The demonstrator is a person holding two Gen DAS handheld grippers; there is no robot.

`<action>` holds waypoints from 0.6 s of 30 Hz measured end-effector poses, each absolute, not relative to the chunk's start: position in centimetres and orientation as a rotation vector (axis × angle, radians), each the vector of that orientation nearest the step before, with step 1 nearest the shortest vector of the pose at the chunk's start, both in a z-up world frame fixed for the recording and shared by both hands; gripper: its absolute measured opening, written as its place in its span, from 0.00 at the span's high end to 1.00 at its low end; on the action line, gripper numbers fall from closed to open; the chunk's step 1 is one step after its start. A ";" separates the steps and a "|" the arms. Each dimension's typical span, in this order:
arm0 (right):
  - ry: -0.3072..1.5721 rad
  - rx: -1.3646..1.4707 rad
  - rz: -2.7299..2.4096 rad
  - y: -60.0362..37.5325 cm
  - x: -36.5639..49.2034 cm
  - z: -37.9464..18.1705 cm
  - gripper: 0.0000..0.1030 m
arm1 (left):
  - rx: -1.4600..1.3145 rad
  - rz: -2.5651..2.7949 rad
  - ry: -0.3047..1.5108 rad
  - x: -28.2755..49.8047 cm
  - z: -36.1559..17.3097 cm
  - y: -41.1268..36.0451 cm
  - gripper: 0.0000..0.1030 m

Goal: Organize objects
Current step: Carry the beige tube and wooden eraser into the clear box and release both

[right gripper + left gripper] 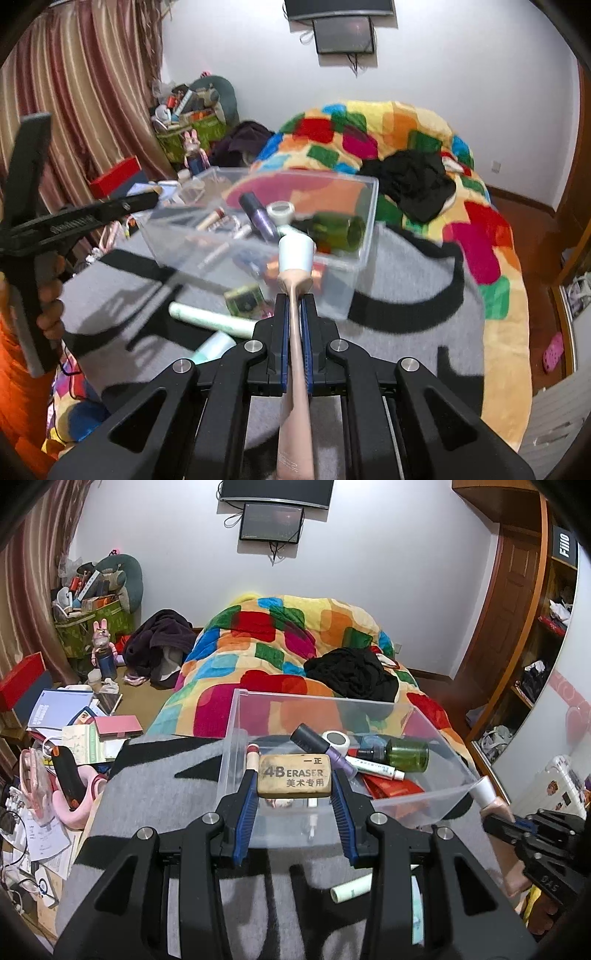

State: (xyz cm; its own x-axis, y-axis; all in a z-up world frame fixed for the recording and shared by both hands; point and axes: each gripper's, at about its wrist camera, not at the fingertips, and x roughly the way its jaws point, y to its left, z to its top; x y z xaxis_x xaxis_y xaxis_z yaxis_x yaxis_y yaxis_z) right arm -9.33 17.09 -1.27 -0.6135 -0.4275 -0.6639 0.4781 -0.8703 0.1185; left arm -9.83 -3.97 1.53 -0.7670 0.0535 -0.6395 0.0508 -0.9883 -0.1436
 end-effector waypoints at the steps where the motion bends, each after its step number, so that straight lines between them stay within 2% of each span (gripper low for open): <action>1: 0.096 0.963 -2.447 17.0 -9.4 -0.8 0.94 | -1.077 2.940 -0.242 -10.2 1.5 -4.0 0.62; 7: 0.101 0.915 -2.451 15.7 -11.7 1.0 0.94 | -1.138 2.916 -0.256 -11.9 0.4 -4.2 0.62; 18: 0.161 1.013 -2.346 11.4 -17.7 -0.4 0.94 | -1.219 2.848 -0.229 -13.7 -1.4 -3.7 0.62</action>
State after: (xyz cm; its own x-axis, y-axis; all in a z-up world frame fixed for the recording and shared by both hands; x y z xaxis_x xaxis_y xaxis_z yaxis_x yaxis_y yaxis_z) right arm -17.70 11.42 -0.43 -0.5487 -0.4571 -0.7000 0.5483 -0.8288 0.1113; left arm -13.66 -3.66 -1.36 -0.6917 0.0903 -0.7165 0.0255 -0.9885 -0.1492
